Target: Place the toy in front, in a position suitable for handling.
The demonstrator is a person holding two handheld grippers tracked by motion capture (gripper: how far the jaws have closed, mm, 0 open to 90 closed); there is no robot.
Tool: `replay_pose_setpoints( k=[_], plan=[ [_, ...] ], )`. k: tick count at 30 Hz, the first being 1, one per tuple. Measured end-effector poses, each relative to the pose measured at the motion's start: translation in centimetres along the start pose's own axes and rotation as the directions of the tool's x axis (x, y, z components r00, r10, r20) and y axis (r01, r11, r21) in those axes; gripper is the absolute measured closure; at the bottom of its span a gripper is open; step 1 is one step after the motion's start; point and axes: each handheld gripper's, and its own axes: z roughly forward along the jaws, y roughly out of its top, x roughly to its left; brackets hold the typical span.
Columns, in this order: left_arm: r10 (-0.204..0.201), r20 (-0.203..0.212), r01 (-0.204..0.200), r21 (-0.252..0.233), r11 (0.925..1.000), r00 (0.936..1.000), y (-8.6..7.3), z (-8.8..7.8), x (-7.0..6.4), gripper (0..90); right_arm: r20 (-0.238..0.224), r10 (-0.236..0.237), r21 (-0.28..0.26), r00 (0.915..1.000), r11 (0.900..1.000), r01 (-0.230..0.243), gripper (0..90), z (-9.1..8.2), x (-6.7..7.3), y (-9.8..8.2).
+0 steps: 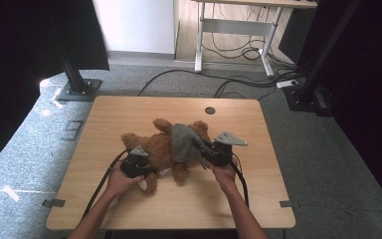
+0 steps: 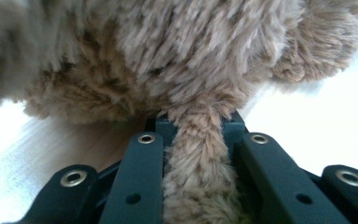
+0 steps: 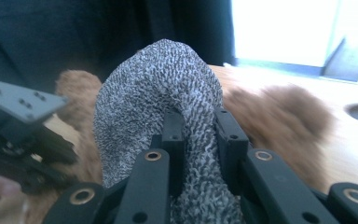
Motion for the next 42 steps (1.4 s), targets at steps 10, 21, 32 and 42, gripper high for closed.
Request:
replay_pose_setpoints(
  k=[10,21,32,42],
  plan=[
    [0.021,0.037,-0.021,0.013,0.9997,0.9991,-1.1,-0.9,-0.1,76.0,-0.141,-0.062,0.049,0.9881,0.996,0.070,77.2,5.4,4.9,1.8],
    [0.009,0.047,-0.009,0.008,0.9999,0.9988,-1.6,-1.2,0.2,75.8,-0.097,-0.106,0.152,0.9896,0.981,0.120,77.1,8.8,5.5,1.5],
    [0.010,0.048,-0.010,0.004,0.9999,0.9988,-1.6,-1.3,0.2,75.4,0.008,-0.086,0.183,0.9963,0.980,0.083,77.6,6.4,1.9,0.1],
    [0.004,0.034,-0.004,0.004,1.0000,0.9994,-1.6,-1.3,0.4,74.5,0.034,-0.081,0.158,0.9961,0.985,0.075,78.3,3.9,1.2,-0.5]
  ],
)
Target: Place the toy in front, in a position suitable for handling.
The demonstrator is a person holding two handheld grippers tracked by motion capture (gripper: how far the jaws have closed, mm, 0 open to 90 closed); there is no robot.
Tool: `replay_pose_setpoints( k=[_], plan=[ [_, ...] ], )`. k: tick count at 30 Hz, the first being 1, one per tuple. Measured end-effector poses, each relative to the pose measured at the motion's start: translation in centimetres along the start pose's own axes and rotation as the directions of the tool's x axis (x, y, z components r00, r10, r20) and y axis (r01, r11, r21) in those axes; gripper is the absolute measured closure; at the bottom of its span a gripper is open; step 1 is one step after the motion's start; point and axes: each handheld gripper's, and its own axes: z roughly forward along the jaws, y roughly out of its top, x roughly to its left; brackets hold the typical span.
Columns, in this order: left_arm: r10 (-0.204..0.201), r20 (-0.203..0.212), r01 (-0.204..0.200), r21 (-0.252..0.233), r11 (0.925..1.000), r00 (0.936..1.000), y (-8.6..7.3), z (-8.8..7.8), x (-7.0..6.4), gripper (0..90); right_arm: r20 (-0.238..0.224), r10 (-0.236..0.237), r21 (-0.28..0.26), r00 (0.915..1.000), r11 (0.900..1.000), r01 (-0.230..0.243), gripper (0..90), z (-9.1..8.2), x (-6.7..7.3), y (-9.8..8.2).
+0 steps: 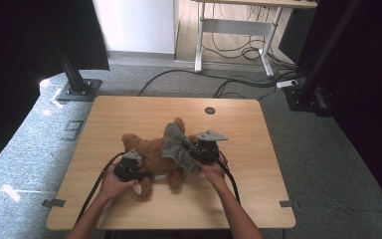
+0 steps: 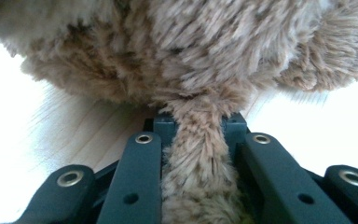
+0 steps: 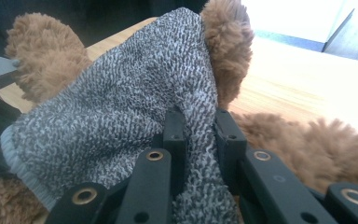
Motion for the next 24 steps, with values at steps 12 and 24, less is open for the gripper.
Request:
replay_pose_setpoints(
  k=[12,24],
  plan=[
    [-0.012,-0.016,0.012,-0.002,0.9999,0.9998,0.1,0.0,0.3,74.3,0.061,0.056,-0.040,0.9966,0.998,-0.053,78.6,-2.6,-2.1,-0.7],
    [-0.004,-0.027,0.004,0.000,1.0000,0.9996,0.1,0.1,0.2,74.2,0.142,0.129,-0.042,0.9815,0.991,-0.124,78.6,-4.4,-5.1,-3.1]
  ],
)
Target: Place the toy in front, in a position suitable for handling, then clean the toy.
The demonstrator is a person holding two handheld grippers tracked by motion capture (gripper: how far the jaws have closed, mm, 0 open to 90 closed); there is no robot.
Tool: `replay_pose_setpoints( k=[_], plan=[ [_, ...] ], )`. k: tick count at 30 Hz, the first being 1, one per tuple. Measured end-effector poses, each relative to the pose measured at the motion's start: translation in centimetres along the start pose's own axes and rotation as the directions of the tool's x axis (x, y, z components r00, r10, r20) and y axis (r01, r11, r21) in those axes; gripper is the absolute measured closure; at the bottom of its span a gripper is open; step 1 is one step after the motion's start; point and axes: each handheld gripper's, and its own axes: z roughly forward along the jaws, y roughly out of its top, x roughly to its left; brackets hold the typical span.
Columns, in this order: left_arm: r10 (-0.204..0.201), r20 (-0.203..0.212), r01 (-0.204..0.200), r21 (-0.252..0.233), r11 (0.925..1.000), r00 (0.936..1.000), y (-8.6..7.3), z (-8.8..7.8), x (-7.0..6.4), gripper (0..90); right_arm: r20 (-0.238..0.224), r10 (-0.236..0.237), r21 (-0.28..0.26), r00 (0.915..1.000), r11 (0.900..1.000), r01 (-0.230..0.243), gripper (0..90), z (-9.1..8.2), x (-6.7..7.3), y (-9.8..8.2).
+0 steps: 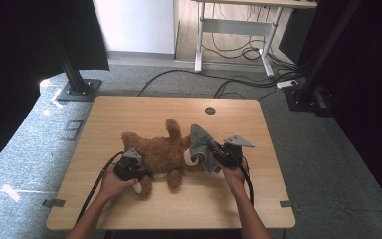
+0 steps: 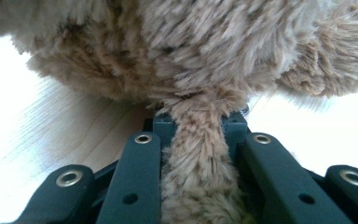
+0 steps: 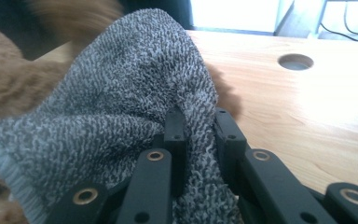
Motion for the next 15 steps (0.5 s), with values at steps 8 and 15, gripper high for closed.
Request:
replay_pose_setpoints(
  k=[8,15],
  plan=[
    [0.006,-0.019,-0.006,0.002,1.0000,0.9998,-0.1,0.1,-0.3,74.3,-0.016,0.018,-0.054,0.9997,0.998,-0.019,78.5,-0.9,-0.1,0.0],
    [0.004,-0.015,-0.004,0.002,1.0000,0.9999,-0.1,0.2,-0.2,74.3,-0.110,-0.015,-0.149,0.9938,0.989,-0.002,78.6,-1.6,2.2,2.2]
  ],
)
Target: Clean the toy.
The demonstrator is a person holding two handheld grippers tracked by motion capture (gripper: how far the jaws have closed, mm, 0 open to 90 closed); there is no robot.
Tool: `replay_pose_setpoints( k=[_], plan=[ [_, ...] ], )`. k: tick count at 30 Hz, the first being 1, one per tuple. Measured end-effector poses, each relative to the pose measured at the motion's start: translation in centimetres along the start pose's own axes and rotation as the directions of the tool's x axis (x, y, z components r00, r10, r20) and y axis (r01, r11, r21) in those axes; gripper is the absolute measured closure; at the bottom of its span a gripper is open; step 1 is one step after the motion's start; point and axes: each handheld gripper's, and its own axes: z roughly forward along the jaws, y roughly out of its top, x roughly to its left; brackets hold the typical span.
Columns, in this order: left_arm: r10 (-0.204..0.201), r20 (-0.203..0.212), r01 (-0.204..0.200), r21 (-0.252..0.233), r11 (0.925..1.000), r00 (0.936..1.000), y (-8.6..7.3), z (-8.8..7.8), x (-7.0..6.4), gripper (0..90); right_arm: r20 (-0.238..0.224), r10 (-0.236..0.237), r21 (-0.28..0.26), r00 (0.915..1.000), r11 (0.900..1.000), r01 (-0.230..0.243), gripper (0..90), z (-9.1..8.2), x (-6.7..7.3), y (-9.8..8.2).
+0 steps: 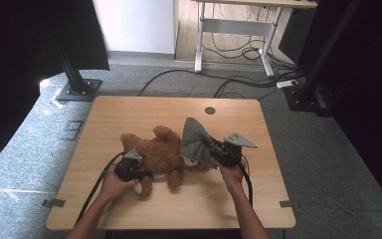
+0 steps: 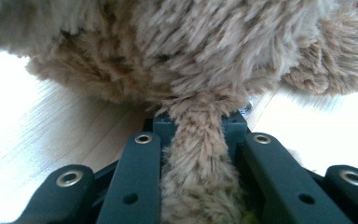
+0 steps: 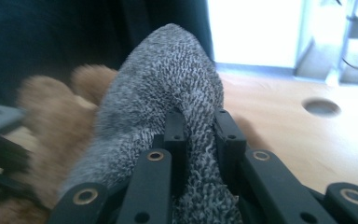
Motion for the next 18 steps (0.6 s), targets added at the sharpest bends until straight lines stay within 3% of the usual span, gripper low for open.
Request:
replay_pose_setpoints(
  k=[8,13,14,18],
  plan=[
    [-0.003,0.001,0.003,0.000,1.0000,1.0000,0.0,0.0,0.0,74.2,-0.118,-0.058,-0.024,0.9913,0.998,0.056,78.6,2.3,4.1,2.4],
    [-0.006,0.000,0.006,-0.003,1.0000,1.0000,-0.1,0.0,0.0,74.2,-0.153,-0.077,-0.006,0.9853,0.997,0.077,78.5,4.2,5.8,3.0],
    [-0.006,-0.001,0.006,-0.004,1.0000,1.0000,-0.1,0.0,0.0,74.2,-0.168,-0.081,0.012,0.9824,0.996,0.084,78.5,5.5,6.6,3.2],
    [-0.005,-0.002,0.005,-0.007,1.0000,1.0000,-0.2,0.0,0.0,74.1,-0.199,-0.091,0.043,0.9759,0.994,0.101,78.5,7.6,8.0,3.3]
  ],
)
